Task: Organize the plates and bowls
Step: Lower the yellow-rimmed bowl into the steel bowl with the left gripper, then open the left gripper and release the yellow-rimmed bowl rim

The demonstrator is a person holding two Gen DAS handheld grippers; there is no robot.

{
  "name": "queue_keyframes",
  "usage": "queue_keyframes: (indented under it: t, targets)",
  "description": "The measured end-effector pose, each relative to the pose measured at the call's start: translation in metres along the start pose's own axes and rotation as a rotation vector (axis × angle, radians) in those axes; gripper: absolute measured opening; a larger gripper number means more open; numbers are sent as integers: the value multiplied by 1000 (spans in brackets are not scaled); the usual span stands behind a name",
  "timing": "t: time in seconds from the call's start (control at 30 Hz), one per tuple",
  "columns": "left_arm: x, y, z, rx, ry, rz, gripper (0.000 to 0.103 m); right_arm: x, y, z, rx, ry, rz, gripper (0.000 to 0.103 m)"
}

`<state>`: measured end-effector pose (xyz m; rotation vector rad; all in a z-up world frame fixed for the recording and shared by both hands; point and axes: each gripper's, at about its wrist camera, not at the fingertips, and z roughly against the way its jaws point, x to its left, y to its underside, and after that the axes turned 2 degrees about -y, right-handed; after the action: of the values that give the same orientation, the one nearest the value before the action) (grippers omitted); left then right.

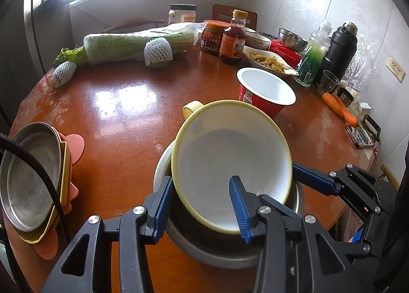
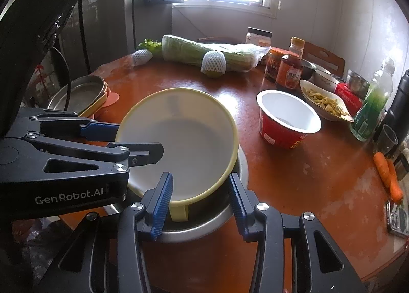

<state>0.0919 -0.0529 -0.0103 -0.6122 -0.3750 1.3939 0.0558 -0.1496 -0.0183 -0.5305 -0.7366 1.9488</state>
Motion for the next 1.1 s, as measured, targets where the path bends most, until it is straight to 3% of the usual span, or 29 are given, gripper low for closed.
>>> queue_keyframes:
  t: [0.47, 1.1]
  targets:
    - [-4, 0, 0, 0, -6, -18, 45, 2, -2, -1, 14, 13, 18, 47]
    - [1, -2, 9, -34, -22, -10, 47, -6, -4, 1, 3, 34, -9, 57]
